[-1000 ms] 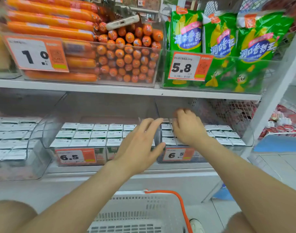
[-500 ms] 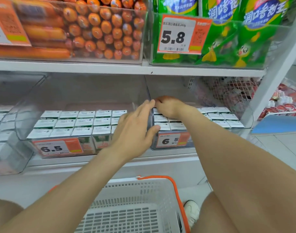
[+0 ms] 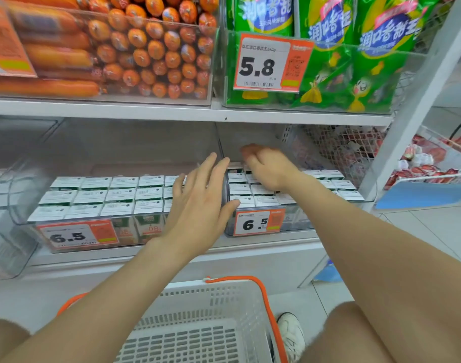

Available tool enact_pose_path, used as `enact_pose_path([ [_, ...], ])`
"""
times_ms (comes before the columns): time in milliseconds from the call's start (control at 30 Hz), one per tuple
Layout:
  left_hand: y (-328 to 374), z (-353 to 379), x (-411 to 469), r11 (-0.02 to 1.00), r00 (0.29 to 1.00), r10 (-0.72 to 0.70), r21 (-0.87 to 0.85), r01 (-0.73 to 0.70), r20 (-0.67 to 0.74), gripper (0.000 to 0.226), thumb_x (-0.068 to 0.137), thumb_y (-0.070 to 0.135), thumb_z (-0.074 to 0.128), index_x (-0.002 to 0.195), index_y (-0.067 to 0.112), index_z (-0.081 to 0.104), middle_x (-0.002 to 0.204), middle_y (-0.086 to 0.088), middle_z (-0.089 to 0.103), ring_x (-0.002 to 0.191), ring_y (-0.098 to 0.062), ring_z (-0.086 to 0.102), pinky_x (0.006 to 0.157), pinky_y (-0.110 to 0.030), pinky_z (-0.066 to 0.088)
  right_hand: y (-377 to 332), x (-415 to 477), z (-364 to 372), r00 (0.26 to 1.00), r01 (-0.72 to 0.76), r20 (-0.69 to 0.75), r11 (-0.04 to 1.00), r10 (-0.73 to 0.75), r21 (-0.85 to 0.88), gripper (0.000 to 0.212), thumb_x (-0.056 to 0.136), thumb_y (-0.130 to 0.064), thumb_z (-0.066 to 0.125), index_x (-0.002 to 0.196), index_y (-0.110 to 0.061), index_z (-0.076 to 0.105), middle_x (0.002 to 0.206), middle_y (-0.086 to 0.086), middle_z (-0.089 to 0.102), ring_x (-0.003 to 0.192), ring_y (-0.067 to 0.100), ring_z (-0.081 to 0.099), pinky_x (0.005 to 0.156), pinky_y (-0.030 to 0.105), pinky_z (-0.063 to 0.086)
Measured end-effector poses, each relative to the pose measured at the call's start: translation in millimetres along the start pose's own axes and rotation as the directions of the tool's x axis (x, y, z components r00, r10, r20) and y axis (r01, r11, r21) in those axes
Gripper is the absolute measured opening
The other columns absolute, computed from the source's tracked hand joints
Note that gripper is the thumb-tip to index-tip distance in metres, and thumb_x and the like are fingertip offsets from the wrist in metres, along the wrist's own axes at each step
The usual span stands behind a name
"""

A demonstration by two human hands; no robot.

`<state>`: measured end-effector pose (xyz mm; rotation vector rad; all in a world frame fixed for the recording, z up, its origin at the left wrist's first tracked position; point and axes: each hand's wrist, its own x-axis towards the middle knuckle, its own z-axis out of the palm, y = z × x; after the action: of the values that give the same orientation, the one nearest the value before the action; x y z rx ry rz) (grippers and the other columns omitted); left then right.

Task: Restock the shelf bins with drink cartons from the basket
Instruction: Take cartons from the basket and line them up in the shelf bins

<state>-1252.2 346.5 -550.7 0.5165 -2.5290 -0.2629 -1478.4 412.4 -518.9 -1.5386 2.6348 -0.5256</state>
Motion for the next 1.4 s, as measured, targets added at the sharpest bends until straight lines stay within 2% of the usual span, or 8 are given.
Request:
enact_pose_path([
  [133,15.8,1.8,-0.8,0.964,0.97,0.241,0.126,-0.235,-0.034,0.048,0.104,0.038,0.058,0.148,0.021,0.05,0.165,-0.007,0.037,0.156,-0.03,0.029,0.125,-0.059,0.021,51.0,-26.5,-20.1,0.948,-0.192,-0.278,0.975,0.155,-0.112,0.042,0.087,-0.04,0.032,0.092,-0.016,0.066,0.079,0.015,0.066,0.074,0.04,0.06,0.064,0.04,0.053],
  [267,21.7,15.0,-0.8,0.931,0.952,0.298,0.197,-0.307,0.077,0.033,0.103,0.03,0.065,0.136,0.028,0.063,0.154,-0.003,0.055,0.155,-0.035,0.029,0.125,-0.063,0.018,74.2,-43.4,-17.6,0.99,-0.138,-0.026,0.99,0.138,0.01,0.033,0.085,-0.037,0.032,0.068,-0.023,0.056,0.063,0.005,0.059,0.063,0.03,0.053,0.065,0.039,0.047],
  [433,25.9,24.5,-0.5,0.951,0.97,0.227,0.193,-0.24,0.088,0.042,0.09,0.014,0.081,0.128,0.029,0.072,0.135,0.004,0.07,0.156,-0.037,0.027,0.126,-0.066,0.015,63.7,-31.1,-12.5,0.971,-0.136,0.174,0.976,0.165,-0.169,0.056,0.106,-0.06,0.024,0.142,-0.035,0.059,0.149,0.003,0.059,0.137,0.035,0.05,0.119,0.061,0.024],
  [700,37.1,20.6,-1.0,0.971,0.984,0.16,0.167,-0.171,0.079,0.022,0.1,0.029,0.07,0.121,0.033,0.075,0.128,0.007,0.074,0.158,-0.033,0.024,0.122,-0.073,0.0,67.6,-36.4,-6.9,0.972,-0.069,0.209,0.982,0.106,-0.175,0.064,0.107,-0.063,0.016,0.152,-0.03,0.048,0.157,0.001,0.051,0.147,0.035,0.04,0.119,0.059,0.017],
  [800,47.5,14.1,0.5,0.965,0.984,0.133,0.213,-0.155,0.115,0.024,0.102,0.037,0.058,0.117,0.03,0.075,0.129,0.005,0.071,0.157,-0.034,0.025,0.122,-0.073,-0.006,68.0,-40.9,-12.2,0.988,-0.056,0.143,0.995,0.067,-0.079,0.063,0.105,-0.064,0.022,0.138,-0.027,0.061,0.138,0.007,0.066,0.128,0.035,0.057,0.11,0.052,0.039],
  [1000,70.7,24.4,22.6,0.903,0.937,0.317,0.255,-0.346,0.149,0.041,0.103,0.044,0.049,0.126,0.014,0.065,0.144,-0.013,0.058,0.149,-0.038,0.038,0.126,-0.063,0.018,114.8,-56.4,-44.7,0.926,-0.233,-0.325,0.968,0.191,-0.097,0.033,0.09,-0.035,0.037,0.075,-0.017,0.061,0.069,0.01,0.063,0.067,0.037,0.06,0.053,0.035,0.043],
  [1267,88.6,62.5,43.9,0.932,0.908,0.203,0.212,-0.294,0.368,0.058,0.114,0.042,0.019,0.167,0.026,0.003,0.176,-0.011,0.004,0.162,-0.035,0.004,0.129,-0.057,0.004,121.2,-49.5,-35.0,0.955,-0.276,0.067,0.95,0.289,-0.148,0.038,0.104,-0.039,0.031,0.081,-0.024,0.057,0.09,0.006,0.063,0.089,0.033,0.055,0.098,0.047,0.042],
  [1400,91.1,66.3,45.5,0.935,0.914,0.151,0.247,-0.256,0.376,0.056,0.113,0.041,0.019,0.165,0.028,0.003,0.175,-0.011,0.005,0.16,-0.038,0.006,0.128,-0.06,0.006,127.2,-42.0,-40.3,0.933,-0.328,0.114,0.938,0.34,-0.116,0.045,0.104,-0.048,0.033,0.071,-0.022,0.051,0.079,0.006,0.058,0.082,0.034,0.059,0.077,0.04,0.048],
])
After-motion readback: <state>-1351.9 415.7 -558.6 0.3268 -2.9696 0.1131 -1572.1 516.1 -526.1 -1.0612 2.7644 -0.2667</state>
